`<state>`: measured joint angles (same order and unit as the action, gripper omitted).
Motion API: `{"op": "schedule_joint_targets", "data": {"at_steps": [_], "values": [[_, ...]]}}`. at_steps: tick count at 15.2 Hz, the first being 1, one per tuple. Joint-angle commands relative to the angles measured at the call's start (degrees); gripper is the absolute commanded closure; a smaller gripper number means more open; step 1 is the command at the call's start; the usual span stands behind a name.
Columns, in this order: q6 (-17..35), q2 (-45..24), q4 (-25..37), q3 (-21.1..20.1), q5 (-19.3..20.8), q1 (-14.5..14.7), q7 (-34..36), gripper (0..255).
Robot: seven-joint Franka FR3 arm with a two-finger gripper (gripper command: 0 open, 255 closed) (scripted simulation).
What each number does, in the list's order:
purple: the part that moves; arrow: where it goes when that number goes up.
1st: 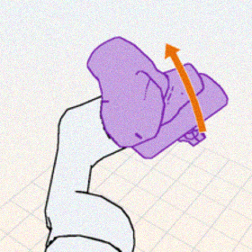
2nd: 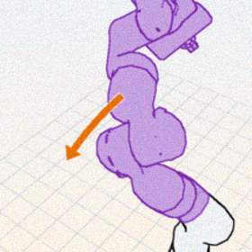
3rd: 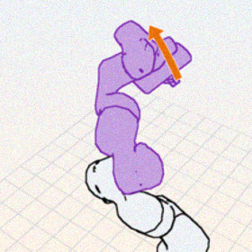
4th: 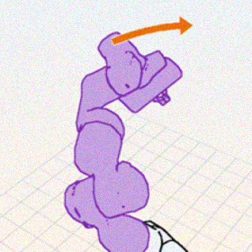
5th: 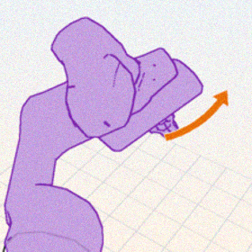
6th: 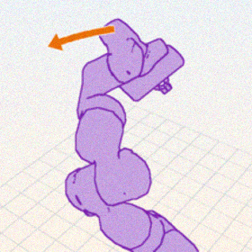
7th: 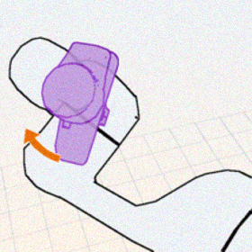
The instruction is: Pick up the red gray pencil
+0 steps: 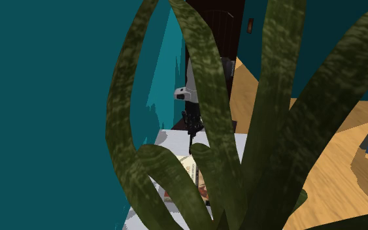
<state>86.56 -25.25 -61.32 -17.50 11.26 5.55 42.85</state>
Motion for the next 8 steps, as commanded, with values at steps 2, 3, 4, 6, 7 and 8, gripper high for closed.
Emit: {"op": "schedule_joint_targets", "data": {"at_steps": [2,3,4,6,7,8], "values": [[-3.3,-1.5,4.8,0.1,0.4,0.7,-0.2,255],[-4.5,-2.2,6.6,0.1,0.6,1.0,-0.3,255],[-5.7,-2.9,8.6,0.2,0.9,1.4,-0.4,255],[-8.5,-4.7,13.3,0.3,1.4,2.2,-0.7,255],[-10.1,-5.8,16.0,0.4,1.7,2.8,-0.8,255],[-12.0,-7.3,19.3,0.6,2.1,3.4,-1.0,255]]}}
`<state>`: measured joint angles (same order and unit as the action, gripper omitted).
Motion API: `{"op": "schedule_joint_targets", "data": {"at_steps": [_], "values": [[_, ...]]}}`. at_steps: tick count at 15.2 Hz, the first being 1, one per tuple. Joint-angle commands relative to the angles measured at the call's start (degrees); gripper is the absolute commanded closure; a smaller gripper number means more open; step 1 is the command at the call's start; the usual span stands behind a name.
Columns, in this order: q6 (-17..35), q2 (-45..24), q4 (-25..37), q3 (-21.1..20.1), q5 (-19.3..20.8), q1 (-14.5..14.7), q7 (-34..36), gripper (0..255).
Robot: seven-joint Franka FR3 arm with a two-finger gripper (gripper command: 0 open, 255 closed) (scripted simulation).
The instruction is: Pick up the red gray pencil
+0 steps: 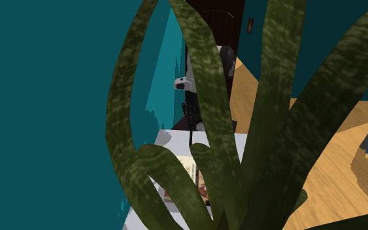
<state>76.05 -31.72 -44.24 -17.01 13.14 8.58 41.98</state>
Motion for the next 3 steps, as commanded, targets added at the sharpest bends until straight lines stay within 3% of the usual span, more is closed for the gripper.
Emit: {"op": "schedule_joint_targets", "data": {"at_steps": [1,3], "values": [[-3.7,-2.7,6.4,0.3,0.8,1.3,-0.5,255],[-4.1,-3.1,7.3,0.4,0.8,1.5,-0.5,255]]}}
